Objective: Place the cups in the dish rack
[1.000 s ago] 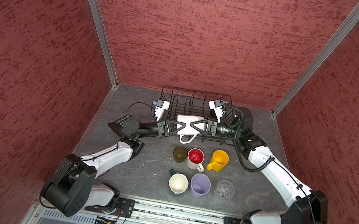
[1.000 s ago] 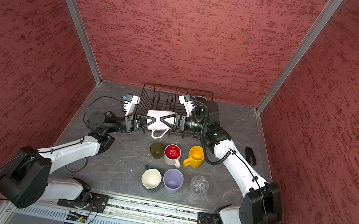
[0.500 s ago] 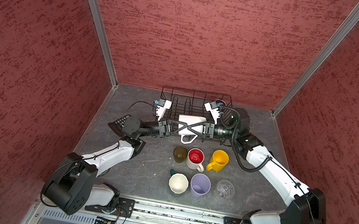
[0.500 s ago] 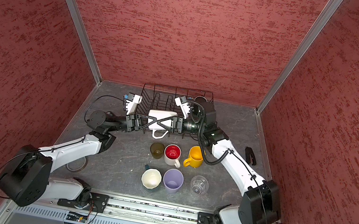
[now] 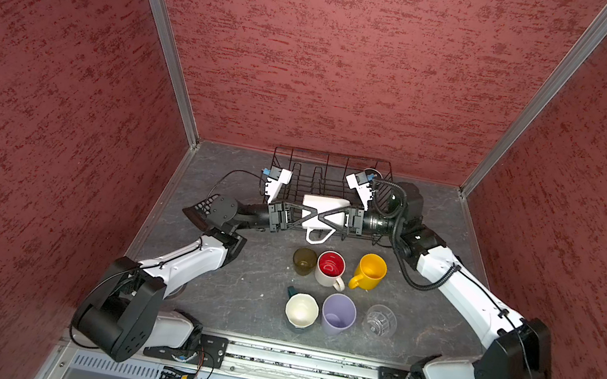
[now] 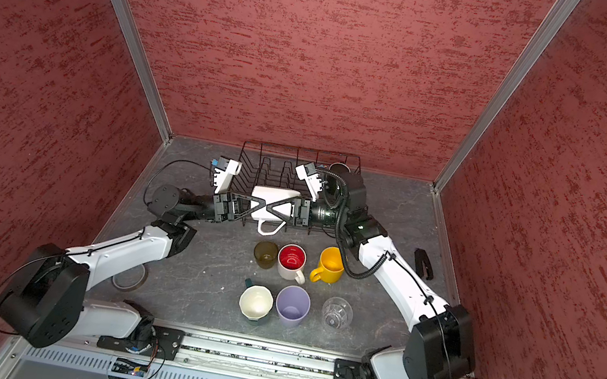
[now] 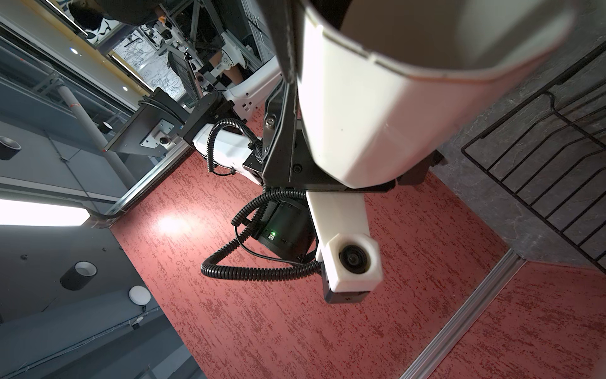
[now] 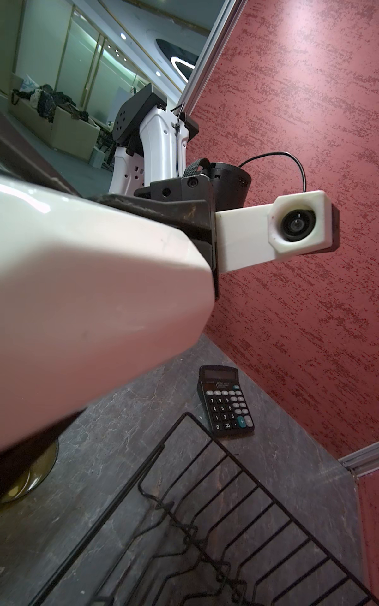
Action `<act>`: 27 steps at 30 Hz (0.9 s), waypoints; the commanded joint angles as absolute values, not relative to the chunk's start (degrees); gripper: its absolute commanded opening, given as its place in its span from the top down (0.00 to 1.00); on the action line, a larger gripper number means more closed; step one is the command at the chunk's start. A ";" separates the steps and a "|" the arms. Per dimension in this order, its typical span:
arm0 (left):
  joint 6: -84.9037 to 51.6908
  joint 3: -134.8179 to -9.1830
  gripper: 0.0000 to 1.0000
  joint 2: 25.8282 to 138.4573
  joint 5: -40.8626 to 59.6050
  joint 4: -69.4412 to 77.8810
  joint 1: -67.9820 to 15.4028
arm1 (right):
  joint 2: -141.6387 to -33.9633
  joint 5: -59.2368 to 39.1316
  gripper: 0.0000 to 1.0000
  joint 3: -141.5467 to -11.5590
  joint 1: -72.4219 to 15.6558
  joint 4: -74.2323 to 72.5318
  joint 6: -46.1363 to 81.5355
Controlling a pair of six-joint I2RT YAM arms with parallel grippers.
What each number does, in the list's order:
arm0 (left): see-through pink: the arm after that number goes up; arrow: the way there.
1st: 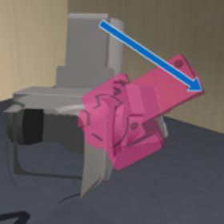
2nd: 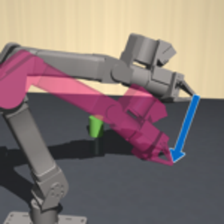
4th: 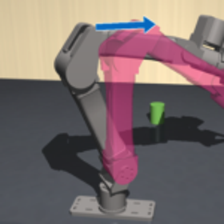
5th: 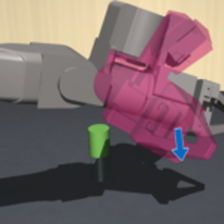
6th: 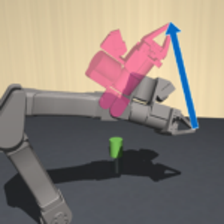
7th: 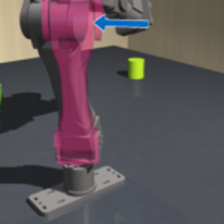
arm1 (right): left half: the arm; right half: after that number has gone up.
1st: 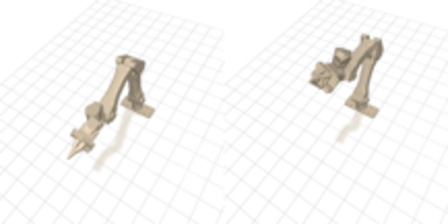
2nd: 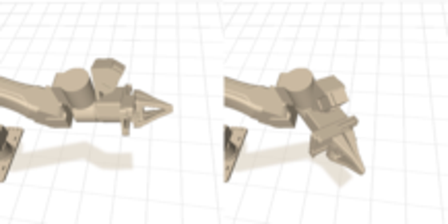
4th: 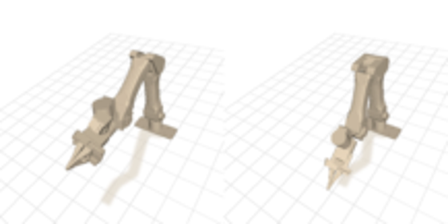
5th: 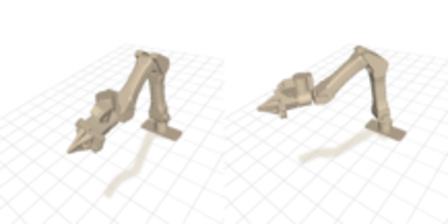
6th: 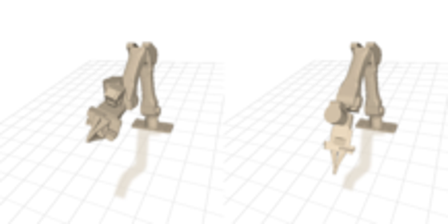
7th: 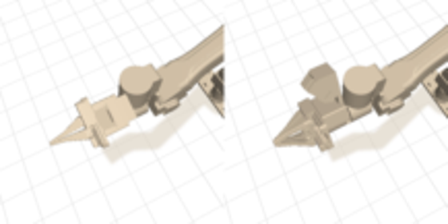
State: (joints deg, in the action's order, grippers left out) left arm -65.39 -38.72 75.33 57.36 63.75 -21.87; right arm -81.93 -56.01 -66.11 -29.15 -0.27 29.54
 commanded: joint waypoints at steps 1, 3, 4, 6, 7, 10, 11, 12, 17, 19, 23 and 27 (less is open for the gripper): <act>-63.15 -41.95 0.83 73.86 55.94 62.92 -22.64 | -81.41 -51.20 0.57 -68.06 -30.23 2.68 26.34; -61.88 -42.04 0.75 73.18 55.55 60.64 -22.57 | -80.92 -50.42 0.61 -68.33 -30.19 3.03 26.37; -61.30 -42.16 0.71 72.89 55.23 59.84 -22.57 | -80.79 -50.00 0.62 -68.38 -30.23 3.06 26.36; -60.30 -42.27 0.61 72.26 54.79 57.88 -22.50 | -80.45 -49.33 0.65 -68.56 -30.28 3.46 26.31; -59.98 -42.13 0.56 72.01 54.56 57.18 -22.42 | -80.34 -49.06 0.66 -68.68 -30.23 3.67 26.24; -59.42 -41.98 0.33 71.09 53.88 55.87 -22.02 | -80.07 -47.74 0.69 -69.00 -30.24 4.67 26.30; -59.16 -41.84 0.26 70.65 53.63 55.45 -21.92 | -79.99 -47.07 0.70 -69.44 -30.15 5.69 26.00; -58.66 -41.55 0.18 70.05 53.19 54.65 -21.71 | -79.93 -46.37 0.71 -70.06 -30.15 7.11 25.33; -53.92 -40.63 0.00 65.57 49.47 46.69 -20.66 | -79.26 -43.93 0.73 -72.96 -29.02 12.94 23.81; -51.98 -40.15 0.00 63.44 47.53 43.42 -20.23 | -78.78 -42.89 0.74 -73.70 -28.41 14.76 23.38; -47.97 -40.10 0.00 59.07 42.29 33.95 -19.10 | -78.61 -39.37 0.75 -76.90 -27.06 21.74 20.88; -42.17 -40.59 0.00 53.36 32.83 18.74 -17.89 | -79.74 -32.60 0.76 -82.71 -24.90 33.21 16.28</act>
